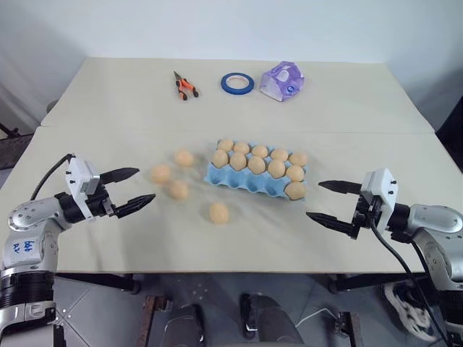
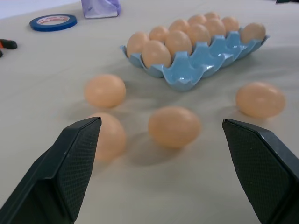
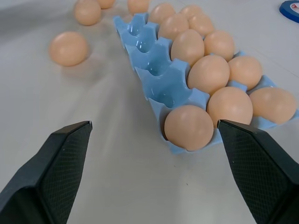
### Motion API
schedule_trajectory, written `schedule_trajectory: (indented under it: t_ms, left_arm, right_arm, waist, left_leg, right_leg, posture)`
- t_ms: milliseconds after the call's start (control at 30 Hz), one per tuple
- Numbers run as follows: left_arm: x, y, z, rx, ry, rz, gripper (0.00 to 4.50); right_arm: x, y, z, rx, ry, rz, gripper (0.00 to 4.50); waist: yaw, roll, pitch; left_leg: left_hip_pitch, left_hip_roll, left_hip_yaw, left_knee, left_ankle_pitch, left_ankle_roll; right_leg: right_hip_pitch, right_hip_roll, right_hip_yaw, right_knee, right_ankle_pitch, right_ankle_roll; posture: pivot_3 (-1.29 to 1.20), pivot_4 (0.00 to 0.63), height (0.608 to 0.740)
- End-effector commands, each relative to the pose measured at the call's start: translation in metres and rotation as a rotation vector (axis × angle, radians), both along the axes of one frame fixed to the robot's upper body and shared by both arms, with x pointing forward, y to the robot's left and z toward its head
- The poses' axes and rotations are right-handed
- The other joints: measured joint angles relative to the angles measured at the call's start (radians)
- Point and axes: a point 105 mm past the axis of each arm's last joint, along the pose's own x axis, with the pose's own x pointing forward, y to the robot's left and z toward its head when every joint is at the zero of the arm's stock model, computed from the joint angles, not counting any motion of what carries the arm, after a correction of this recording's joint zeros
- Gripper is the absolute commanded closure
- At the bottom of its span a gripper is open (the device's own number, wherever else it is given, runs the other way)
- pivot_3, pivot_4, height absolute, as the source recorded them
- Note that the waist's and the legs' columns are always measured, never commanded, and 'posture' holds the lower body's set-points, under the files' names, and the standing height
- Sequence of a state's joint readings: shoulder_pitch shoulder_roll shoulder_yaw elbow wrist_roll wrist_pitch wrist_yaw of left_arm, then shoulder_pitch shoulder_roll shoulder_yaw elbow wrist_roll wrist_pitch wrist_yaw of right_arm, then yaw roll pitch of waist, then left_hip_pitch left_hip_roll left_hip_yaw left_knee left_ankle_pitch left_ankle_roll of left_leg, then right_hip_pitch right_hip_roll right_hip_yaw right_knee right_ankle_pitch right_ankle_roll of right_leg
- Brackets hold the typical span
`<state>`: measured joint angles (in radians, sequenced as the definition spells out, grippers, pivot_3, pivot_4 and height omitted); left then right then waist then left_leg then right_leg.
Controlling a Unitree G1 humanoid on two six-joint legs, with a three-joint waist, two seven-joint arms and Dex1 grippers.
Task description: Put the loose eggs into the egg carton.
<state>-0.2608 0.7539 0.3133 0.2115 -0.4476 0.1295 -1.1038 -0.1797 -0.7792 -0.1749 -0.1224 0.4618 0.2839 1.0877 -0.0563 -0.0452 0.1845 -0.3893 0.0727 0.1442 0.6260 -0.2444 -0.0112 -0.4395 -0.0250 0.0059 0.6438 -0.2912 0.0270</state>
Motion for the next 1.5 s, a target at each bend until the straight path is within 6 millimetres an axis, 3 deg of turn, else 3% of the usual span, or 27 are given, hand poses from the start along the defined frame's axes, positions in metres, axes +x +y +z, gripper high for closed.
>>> schedule_trajectory:
  t_ms: [33, 100, 233, 433, 600, 733, 1000, 1267, 1400, 1500]
  left_arm:
    - [-0.015, 0.006, 0.011, -0.002, -0.037, 0.028, 0.08]
    - [-0.027, 0.001, 0.003, -0.009, -0.019, 0.038, 0.08]
    - [-0.055, -0.031, -0.013, -0.052, 0.052, 0.007, 0.08]
    - [-0.069, -0.083, -0.017, -0.124, 0.079, -0.045, 0.08]
    - [-0.053, -0.128, -0.036, -0.069, 0.114, -0.018, 0.08]
    - [-0.038, -0.146, -0.048, -0.044, 0.143, 0.044, 0.08]
    - [-0.017, -0.161, -0.057, 0.014, 0.13, 0.067, 0.08]
    - [-0.005, -0.175, -0.06, 0.028, 0.113, 0.03, 0.08]
    - [0.002, -0.182, -0.063, 0.043, 0.111, 0.023, 0.98]
    - [0.004, -0.184, -0.061, 0.034, 0.111, 0.023, 1.97]
  right_arm:
    - [-0.003, -0.003, 0.015, -0.008, -0.061, 0.018, 0.0]
    - [-0.005, -0.002, 0.014, -0.009, -0.057, 0.031, 0.0]
    - [-0.006, 0.0, 0.019, 0.019, -0.055, 0.036, 0.0]
    - [-0.005, 0.001, 0.02, 0.02, -0.048, 0.046, 0.0]
    - [-0.003, 0.004, 0.024, 0.024, -0.05, 0.051, 0.0]
    - [-0.004, 0.005, 0.025, 0.027, -0.05, 0.052, 0.0]
    - [-0.01, 0.004, 0.024, 0.043, -0.044, 0.04, 0.0]
    - [-0.014, 0.003, 0.021, 0.051, -0.04, 0.015, 0.0]
    - [-0.017, 0.002, 0.018, 0.055, -0.034, 0.007, 0.0]
    - [-0.018, 0.001, 0.018, 0.06, -0.034, -0.003, 0.0]
  waist:
    - [0.0, 0.0, 0.0]
    - [-0.001, 0.0, 0.0]
    - [0.001, 0.0, 0.0]
    - [0.009, 0.0, 0.0]
    - [0.007, 0.001, 0.001]
    - [0.002, 0.001, 0.001]
    - [0.007, 0.001, 0.001]
    - [0.014, 0.002, 0.0]
    - [0.026, 0.002, 0.0]
    - [0.026, 0.002, 0.0]
  left_leg:
    - [0.0, 0.0, 0.0, 0.0, 0.0, 0.0]
    - [0.0, 0.0, 0.0, 0.0, 0.0, 0.0]
    - [-0.001, 0.0, 0.001, 0.0, -0.003, -0.001]
    - [-0.001, -0.001, 0.0, 0.002, -0.005, -0.004]
    - [0.004, -0.002, -0.001, 0.003, -0.004, -0.002]
    - [0.002, -0.003, 0.0, 0.003, -0.004, 0.003]
    - [0.002, -0.004, 0.0, 0.002, -0.005, 0.004]
    - [0.002, -0.003, 0.0, 0.002, -0.006, 0.005]
    - [0.002, -0.004, 0.0, 0.003, -0.006, 0.005]
    - [0.001, -0.004, 0.0, 0.003, -0.005, 0.007]
  right_leg:
    - [0.0, 0.0, 0.0, 0.0, 0.0, 0.0]
    - [-0.001, 0.0, 0.0, 0.0, 0.0, 0.0]
    - [-0.001, -0.001, 0.001, -0.001, -0.001, 0.0]
    - [0.001, 0.0, 0.001, -0.002, -0.003, -0.002]
    - [0.009, 0.0, 0.002, -0.009, -0.004, -0.005]
    - [0.012, -0.001, 0.003, -0.016, -0.002, -0.002]
    - [0.012, -0.001, 0.003, -0.016, 0.005, 0.009]
    - [0.011, -0.001, 0.003, -0.016, 0.005, 0.009]
    - [0.011, -0.002, 0.003, -0.016, 0.005, 0.009]
    - [0.011, -0.002, 0.003, -0.016, 0.005, 0.01]
  posture:
    - [0.0, 0.15, 0.74]
    - [0.0, 0.15, 0.74]
    - [0.0, 0.15, 0.74]
    - [0.0, 0.15, 0.74]
    - [0.0, 0.15, 0.74]
    - [0.0, 0.15, 0.74]
    - [0.0, 0.15, 0.74]
    - [0.0, 0.15, 0.74]
    - [0.0, 0.15, 0.74]
    - [0.0, 0.15, 0.74]
